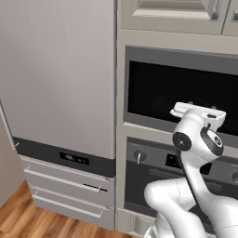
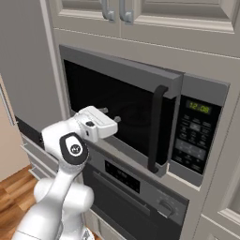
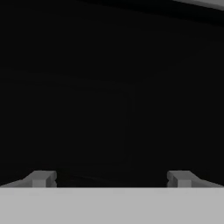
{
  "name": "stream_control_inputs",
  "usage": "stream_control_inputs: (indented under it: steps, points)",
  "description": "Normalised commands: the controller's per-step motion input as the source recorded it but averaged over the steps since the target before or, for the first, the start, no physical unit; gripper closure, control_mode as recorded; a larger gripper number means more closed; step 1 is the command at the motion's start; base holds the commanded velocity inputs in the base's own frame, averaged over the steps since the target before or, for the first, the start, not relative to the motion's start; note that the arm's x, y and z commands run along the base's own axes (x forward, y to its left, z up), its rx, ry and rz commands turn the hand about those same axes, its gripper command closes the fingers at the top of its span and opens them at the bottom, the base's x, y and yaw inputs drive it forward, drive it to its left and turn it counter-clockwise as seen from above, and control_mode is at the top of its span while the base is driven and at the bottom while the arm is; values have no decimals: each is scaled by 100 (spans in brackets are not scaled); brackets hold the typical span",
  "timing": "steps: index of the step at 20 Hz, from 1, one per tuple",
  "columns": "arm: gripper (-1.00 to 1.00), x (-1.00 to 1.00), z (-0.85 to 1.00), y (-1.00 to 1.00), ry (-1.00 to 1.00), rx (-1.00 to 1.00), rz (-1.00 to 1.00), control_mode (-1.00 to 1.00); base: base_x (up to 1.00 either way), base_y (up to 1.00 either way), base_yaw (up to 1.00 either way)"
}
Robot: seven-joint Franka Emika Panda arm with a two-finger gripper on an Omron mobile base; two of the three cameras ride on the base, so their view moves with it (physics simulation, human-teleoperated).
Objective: Pick the potato from the counter and place it in the microwave. Then turn on the microwave.
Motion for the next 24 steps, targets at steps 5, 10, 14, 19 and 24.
stream_control_inputs:
  steps: [5,10,14,19,24]
  points:
    - [-100,4,-2,-28,-1,0,9,-100,0,0,0]
    - [-100,4,-2,-17,0,0,7,-100,0,0,0]
    - [-100,5,0,-11,0,0,6,-100,0,0,0]
    - [-100,17,-1,-17,0,0,6,-100,0,0,0]
    - [-100,19,-1,-15,0,0,5,-100,0,0,0]
